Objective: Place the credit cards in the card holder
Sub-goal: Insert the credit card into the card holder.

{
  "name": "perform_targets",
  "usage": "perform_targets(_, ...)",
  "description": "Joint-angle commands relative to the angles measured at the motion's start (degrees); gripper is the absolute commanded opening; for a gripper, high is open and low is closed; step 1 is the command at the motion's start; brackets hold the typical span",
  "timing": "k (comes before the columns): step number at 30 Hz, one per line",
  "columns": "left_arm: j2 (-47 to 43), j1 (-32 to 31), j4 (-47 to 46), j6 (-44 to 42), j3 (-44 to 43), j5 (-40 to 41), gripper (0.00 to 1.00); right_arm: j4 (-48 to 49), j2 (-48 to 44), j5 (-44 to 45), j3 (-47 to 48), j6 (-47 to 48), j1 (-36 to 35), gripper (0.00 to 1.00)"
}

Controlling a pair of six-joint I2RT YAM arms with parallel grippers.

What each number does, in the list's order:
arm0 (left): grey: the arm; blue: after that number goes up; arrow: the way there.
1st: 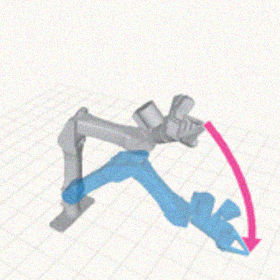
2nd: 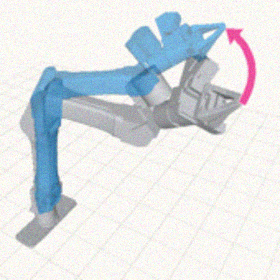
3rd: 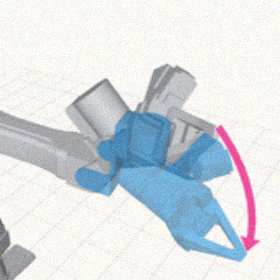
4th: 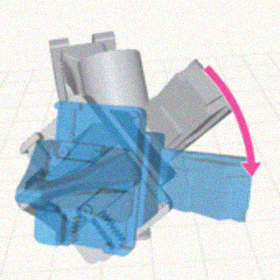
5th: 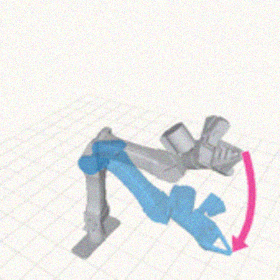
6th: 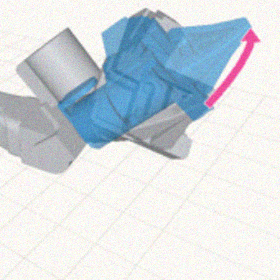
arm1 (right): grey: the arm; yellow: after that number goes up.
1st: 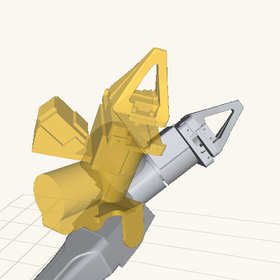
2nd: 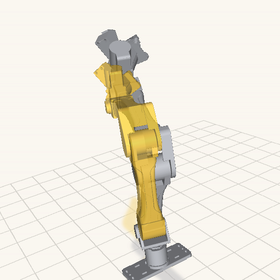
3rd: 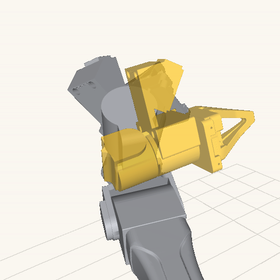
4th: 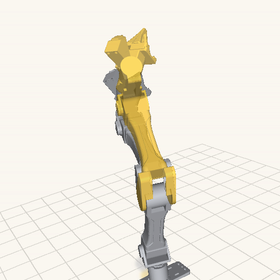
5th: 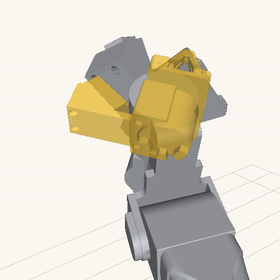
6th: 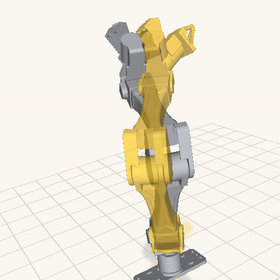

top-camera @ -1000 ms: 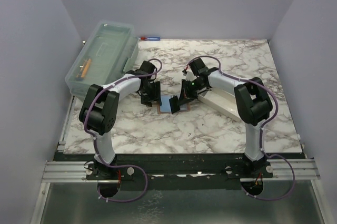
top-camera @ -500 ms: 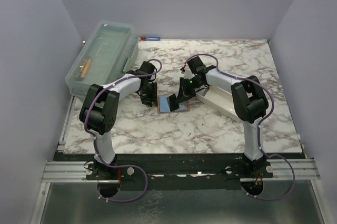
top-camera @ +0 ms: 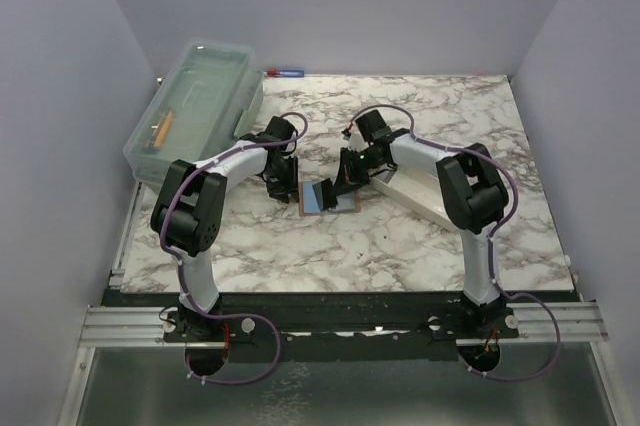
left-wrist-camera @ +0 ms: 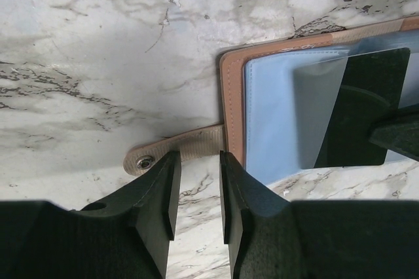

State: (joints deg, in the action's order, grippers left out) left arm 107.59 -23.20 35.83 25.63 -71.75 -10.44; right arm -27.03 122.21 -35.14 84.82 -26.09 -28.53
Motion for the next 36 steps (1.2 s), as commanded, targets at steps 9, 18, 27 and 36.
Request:
perform_targets(9, 0.95, -0.88, -0.37, 0.21, 1.41, -2.21, 0.30, 9.20, -2.89, 4.02, -6.76, -7.73, -2.98, 0.00)
perform_targets(18, -0.44, -1.03, -0.48, -0.18, 2.31, -2.37, 0.30, 2.34, -7.53, 12.24, -6.95, -4.30, -3.19, 0.21)
perform_targets(27, -0.83, -1.10, -0.61, -0.31, 2.56, -3.08, 0.29, 10.22, -6.89, 6.24, -10.69, -7.21, -3.28, 0.23)
perform_targets(36, -0.28, -1.59, -0.81, -0.10, 2.67, -3.56, 0.27, 14.45, -2.73, 2.99, -6.45, -11.55, -5.85, 0.28)
